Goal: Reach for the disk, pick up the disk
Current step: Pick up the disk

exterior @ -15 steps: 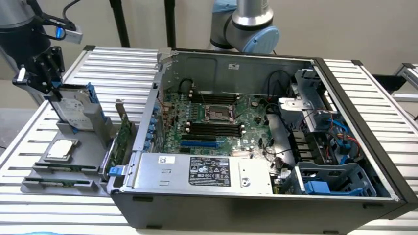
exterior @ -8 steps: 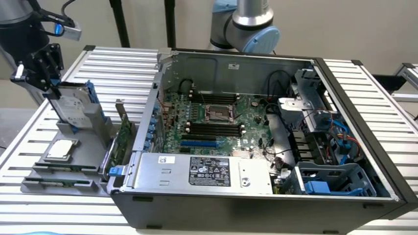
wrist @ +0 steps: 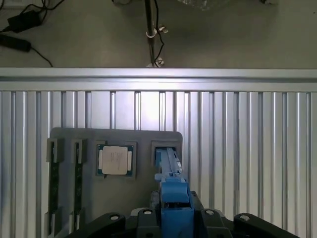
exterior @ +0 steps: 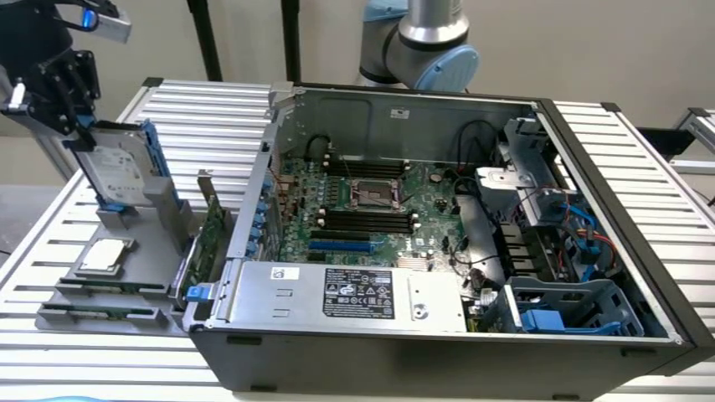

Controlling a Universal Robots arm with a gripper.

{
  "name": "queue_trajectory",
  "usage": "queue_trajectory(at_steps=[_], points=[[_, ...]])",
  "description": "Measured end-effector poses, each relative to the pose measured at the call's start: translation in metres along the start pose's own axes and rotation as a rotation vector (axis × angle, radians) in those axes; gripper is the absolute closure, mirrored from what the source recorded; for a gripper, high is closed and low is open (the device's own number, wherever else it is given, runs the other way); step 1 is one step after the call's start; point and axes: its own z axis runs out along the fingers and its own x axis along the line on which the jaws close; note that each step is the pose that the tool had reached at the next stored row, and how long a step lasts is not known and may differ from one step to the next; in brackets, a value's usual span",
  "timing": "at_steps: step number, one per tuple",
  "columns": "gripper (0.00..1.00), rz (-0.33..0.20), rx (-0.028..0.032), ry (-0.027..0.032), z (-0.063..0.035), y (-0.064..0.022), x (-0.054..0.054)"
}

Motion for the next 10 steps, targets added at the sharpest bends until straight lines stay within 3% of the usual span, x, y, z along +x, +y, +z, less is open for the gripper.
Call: queue_trajectory(at_steps=[10], points=[[0.67,0.0,-0.0001,0.0001,-0.0423,-0.005,-0.001]])
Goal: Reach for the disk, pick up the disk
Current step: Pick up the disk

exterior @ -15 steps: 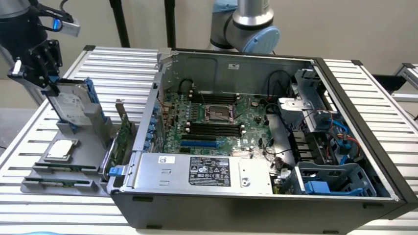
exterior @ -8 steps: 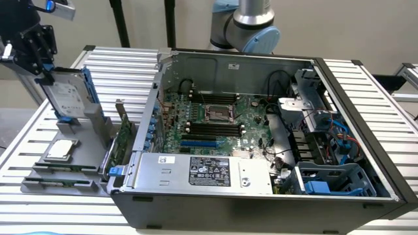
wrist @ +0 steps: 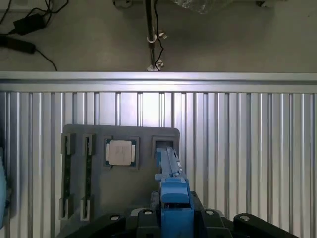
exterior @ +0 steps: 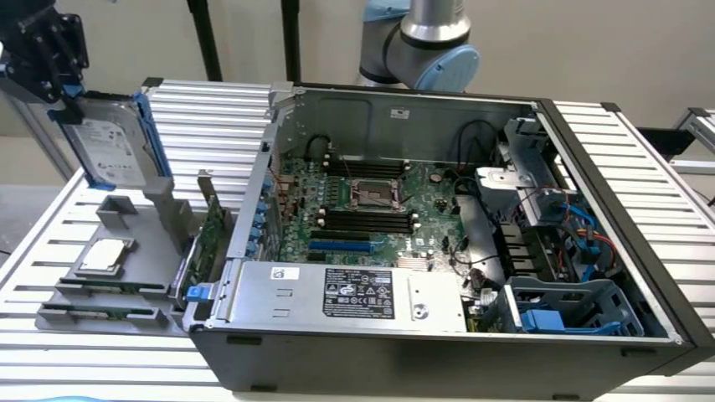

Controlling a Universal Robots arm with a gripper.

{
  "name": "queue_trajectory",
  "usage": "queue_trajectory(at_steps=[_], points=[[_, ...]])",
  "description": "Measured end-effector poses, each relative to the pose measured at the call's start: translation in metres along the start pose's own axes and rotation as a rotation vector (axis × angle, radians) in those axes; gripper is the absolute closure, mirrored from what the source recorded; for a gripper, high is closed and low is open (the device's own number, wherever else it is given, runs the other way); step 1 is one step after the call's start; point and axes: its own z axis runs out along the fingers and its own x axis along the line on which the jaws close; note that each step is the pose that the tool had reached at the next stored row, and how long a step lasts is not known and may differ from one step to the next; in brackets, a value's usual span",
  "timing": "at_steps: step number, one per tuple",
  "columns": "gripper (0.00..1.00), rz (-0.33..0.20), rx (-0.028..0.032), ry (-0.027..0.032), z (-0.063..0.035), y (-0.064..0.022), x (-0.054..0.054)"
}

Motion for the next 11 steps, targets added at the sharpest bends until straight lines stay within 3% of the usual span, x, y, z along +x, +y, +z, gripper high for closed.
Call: queue_trajectory(at_steps=[5,11], points=[[0.67,0.0,0.0,-0.0001,-0.0214,-0.0071,0.0],[0.67,0.0,-0.0001,-0.0042,-0.0378,-0.0229,-0.001]])
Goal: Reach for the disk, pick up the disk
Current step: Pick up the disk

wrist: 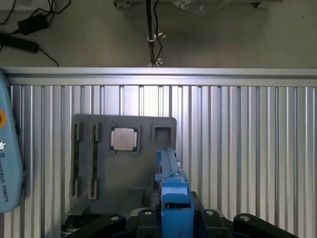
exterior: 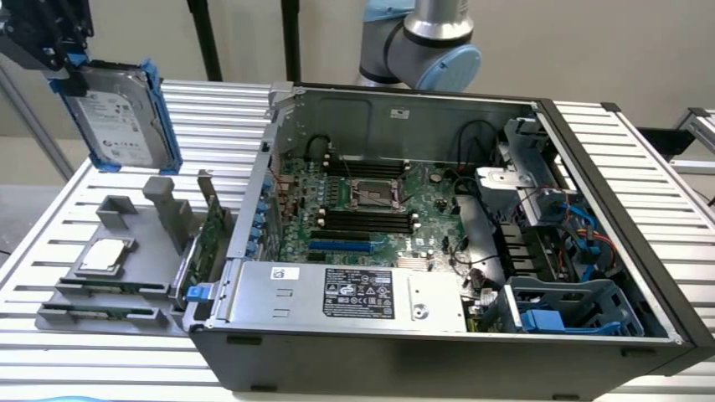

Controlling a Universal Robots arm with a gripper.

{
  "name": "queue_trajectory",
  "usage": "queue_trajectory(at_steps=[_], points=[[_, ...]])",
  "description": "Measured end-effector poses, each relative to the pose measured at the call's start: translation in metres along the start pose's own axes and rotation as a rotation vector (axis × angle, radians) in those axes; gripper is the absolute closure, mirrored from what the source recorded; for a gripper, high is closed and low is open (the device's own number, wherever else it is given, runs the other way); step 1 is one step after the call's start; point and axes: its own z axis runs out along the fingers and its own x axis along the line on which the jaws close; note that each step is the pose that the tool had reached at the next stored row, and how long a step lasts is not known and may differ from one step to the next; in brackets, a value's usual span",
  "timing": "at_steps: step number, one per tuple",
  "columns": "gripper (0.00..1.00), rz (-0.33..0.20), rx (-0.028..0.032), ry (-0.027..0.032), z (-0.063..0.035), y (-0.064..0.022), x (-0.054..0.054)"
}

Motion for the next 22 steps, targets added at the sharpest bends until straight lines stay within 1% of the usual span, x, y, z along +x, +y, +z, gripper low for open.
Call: queue_trajectory(at_steps=[4,6,8,12,14,18,22], points=[[0.67,0.0,0.0,-0.0035,-0.011,-0.0124,0.0],[0.67,-0.001,0.0,-0.0065,-0.0169,-0.0192,-0.001],[0.67,-0.002,0.0001,-0.0112,-0.0229,-0.0274,-0.001],[0.67,-0.003,-0.0003,-0.0242,-0.0357,-0.0456,0.0],[0.67,-0.003,-0.0004,-0.0295,-0.0423,-0.0546,0.001],[0.67,-0.003,-0.0003,-0.0369,-0.0576,-0.0731,0.003],[0.67,-0.003,-0.0005,-0.0421,-0.0727,-0.0912,0.007]])
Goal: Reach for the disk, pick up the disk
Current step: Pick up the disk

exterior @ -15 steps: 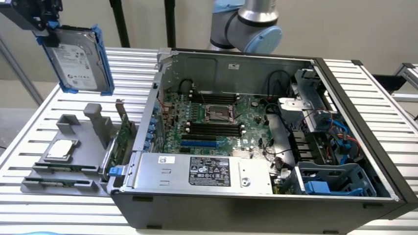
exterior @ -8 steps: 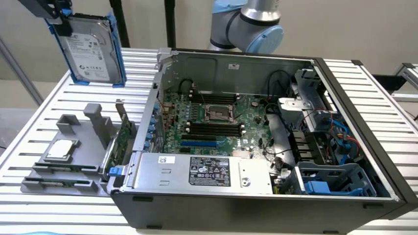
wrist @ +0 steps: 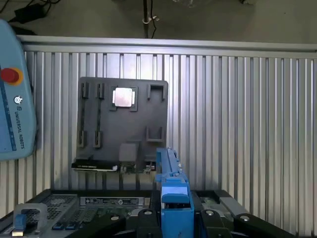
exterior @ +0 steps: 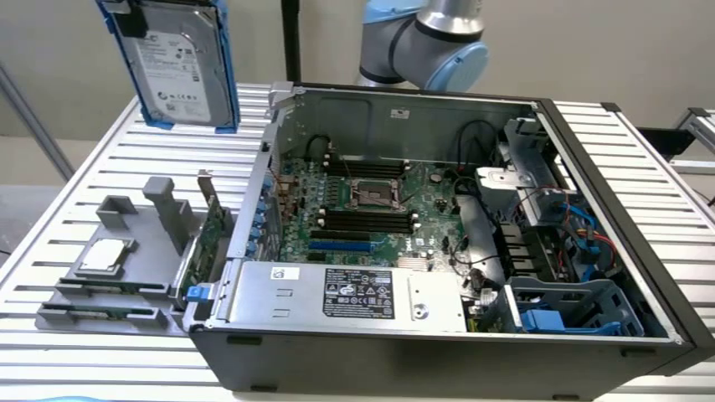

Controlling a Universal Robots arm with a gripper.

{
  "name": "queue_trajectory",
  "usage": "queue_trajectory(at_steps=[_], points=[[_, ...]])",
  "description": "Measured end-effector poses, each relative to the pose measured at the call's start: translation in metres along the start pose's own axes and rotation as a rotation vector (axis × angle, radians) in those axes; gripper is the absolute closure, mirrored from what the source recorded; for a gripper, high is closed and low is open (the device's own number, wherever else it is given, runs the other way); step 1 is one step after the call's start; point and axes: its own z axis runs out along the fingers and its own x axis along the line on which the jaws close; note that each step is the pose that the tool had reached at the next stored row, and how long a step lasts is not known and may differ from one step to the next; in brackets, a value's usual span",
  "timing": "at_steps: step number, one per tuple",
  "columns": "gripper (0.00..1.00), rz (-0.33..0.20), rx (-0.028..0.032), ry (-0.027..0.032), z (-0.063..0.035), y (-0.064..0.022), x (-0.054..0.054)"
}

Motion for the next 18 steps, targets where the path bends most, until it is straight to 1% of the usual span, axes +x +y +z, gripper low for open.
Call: queue_trajectory(at_steps=[3,5,8,10,12,18], points=[[0.67,0.0,0.0,-0.0043,-0.0107,-0.0135,0.002],[0.67,0.0,0.0,-0.0088,-0.0169,-0.0228,0.004],[0.67,0.0,0.0,-0.0158,-0.0221,-0.0365,0.007],[0.67,0.0,0.0001,-0.0188,-0.0238,-0.0454,0.01],[0.67,0.0,0.0,-0.0207,-0.0247,-0.0545,0.012],[0.67,0.0,-0.0004,-0.021,-0.0256,-0.082,0.024]])
